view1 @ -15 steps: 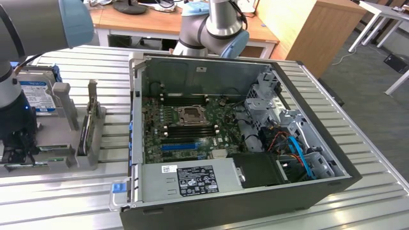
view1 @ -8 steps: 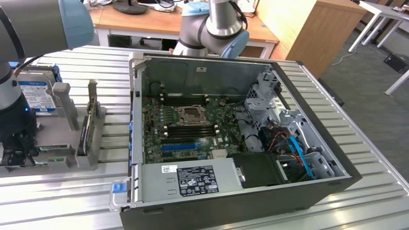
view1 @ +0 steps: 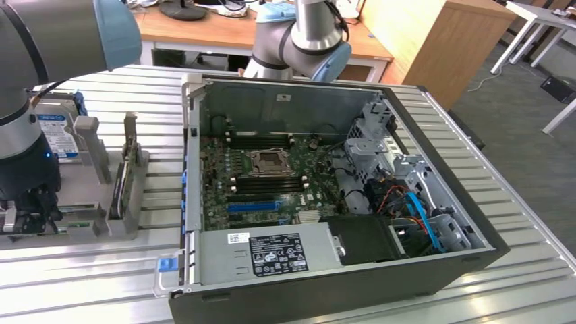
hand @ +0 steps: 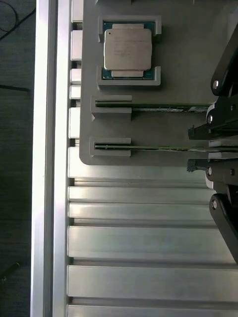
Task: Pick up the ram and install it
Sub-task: 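Pick up the ram and move it above insertion slot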
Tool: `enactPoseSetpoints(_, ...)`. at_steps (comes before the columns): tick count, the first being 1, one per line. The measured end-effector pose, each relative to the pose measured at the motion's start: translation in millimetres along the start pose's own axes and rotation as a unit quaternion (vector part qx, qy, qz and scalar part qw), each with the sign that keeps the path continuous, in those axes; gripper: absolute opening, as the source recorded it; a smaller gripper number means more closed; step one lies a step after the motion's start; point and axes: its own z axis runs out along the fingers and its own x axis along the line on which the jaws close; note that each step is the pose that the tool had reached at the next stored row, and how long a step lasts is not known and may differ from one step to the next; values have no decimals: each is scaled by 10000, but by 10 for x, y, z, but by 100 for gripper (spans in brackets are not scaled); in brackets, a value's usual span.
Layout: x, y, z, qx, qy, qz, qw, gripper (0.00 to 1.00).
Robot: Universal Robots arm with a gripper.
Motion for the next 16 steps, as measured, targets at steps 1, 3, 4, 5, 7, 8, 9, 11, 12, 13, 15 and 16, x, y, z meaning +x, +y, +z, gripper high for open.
enactPoseSetpoints(1,1,-12,-1,-1,0,0,10000,30)
enactPoseSetpoints(3,1,-20,-1,0,0,0,10000,30)
enactPoseSetpoints(4,1,-20,-1,-1,0,0,10000,30)
enactPoseSetpoints(5,1,-20,-1,0,0,0,10000,30)
enactPoseSetpoints(7,1,-20,-1,0,0,0,10000,30)
enactPoseSetpoints(8,1,-20,-1,-1,1,0,10000,30)
enactPoseSetpoints(9,1,-21,1,-1,1,0,10000,30)
enactPoseSetpoints(11,1,-21,6,-1,1,0,10000,30)
enactPoseSetpoints(12,1,-21,8,0,0,0,10000,30)
enactPoseSetpoints(13,1,-21,8,0,0,0,10000,30)
enactPoseSetpoints(15,1,-21,8,-1,0,0,10000,30)
enactPoseSetpoints(16,1,-21,8,-1,0,0,10000,30)
